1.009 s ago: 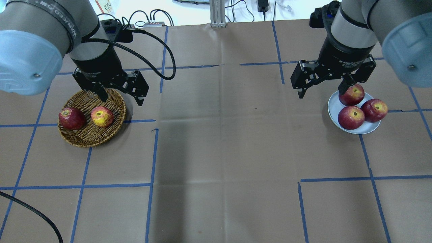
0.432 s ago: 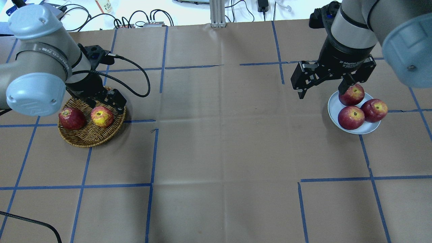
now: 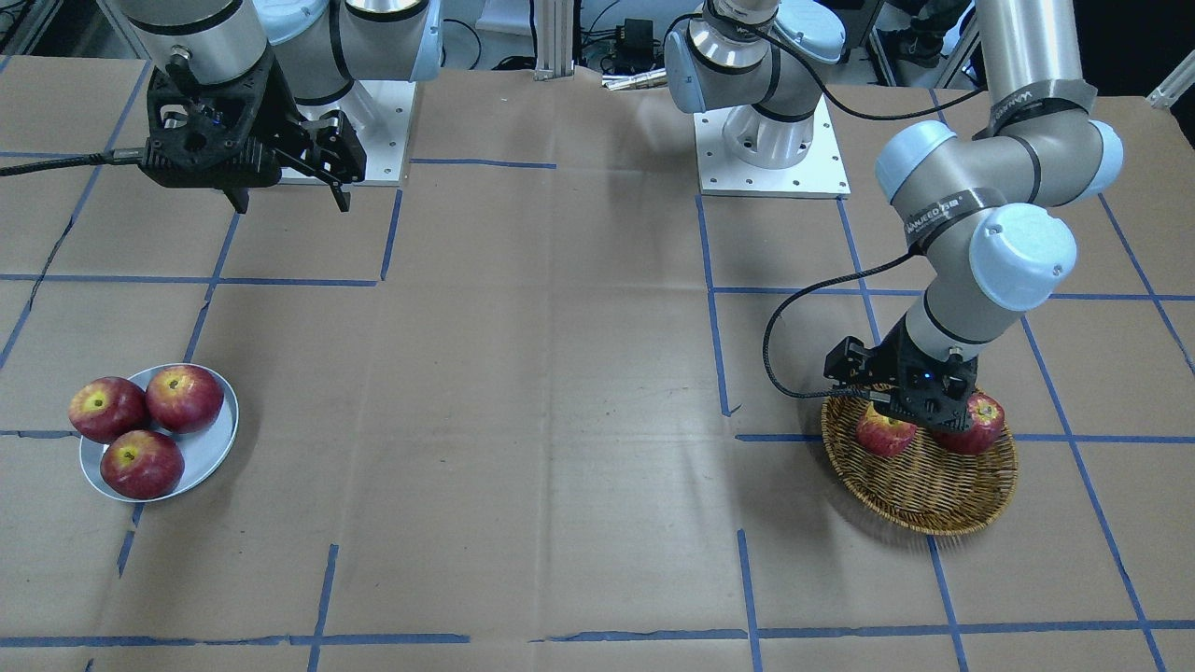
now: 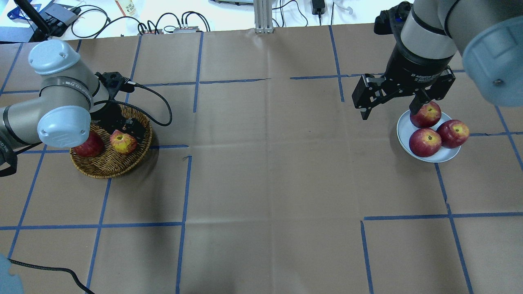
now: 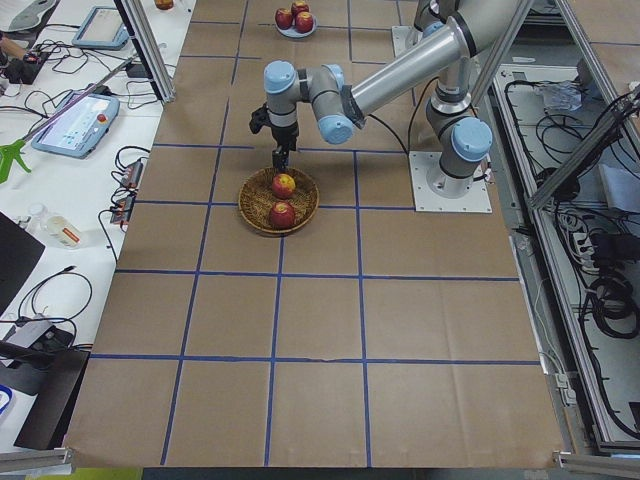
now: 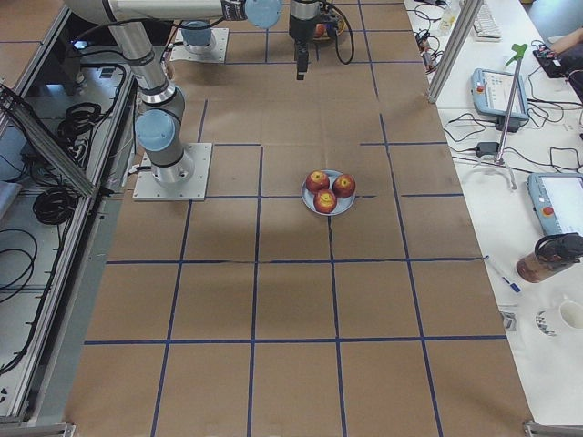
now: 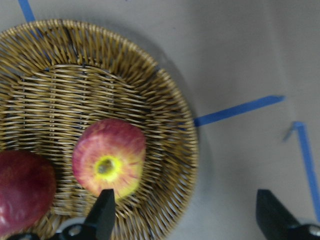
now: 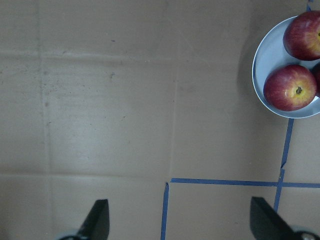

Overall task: Transfer apple from basket to plate
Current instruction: 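Close the left gripper on the yellow-red apple in the basket, then lift the apple with the left gripper and carry it toward the table center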

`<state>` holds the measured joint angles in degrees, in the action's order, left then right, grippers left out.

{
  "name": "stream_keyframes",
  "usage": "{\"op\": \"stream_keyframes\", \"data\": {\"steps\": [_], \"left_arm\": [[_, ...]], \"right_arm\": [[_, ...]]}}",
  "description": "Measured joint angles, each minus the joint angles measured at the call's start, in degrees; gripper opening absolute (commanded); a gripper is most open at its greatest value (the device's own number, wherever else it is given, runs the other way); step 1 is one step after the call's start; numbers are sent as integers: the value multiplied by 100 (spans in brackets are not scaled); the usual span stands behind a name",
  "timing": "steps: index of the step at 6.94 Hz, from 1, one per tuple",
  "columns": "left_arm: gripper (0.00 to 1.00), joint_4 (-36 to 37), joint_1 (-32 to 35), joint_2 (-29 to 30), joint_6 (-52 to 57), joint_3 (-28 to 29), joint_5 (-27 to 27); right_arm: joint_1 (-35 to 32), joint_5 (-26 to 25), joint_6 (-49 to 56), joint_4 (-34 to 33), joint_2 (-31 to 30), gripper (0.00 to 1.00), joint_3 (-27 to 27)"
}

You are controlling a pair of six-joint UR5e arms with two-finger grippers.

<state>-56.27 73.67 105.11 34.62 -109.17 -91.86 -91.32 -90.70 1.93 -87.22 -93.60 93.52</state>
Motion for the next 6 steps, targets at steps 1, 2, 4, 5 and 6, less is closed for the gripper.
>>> {"op": "stream_keyframes", "data": {"steps": [1,2,4,5,6], "left_arm": [[99,131,-151,153,162,-10,6],[99,231,-219,285,254,-16,7],[95,470,-259,537,318,-12,3],[86,595,-261,648,321,-4,2],[64,680,-260,725,314,1,4]], "right_arm": [[0,0,0,2,0,100,0],[0,-2,0,3,0,100,0],[0,-2,0,3,0,100,0],[0,-1,0,3,0,100,0],[0,0,0,3,0,100,0]]}}
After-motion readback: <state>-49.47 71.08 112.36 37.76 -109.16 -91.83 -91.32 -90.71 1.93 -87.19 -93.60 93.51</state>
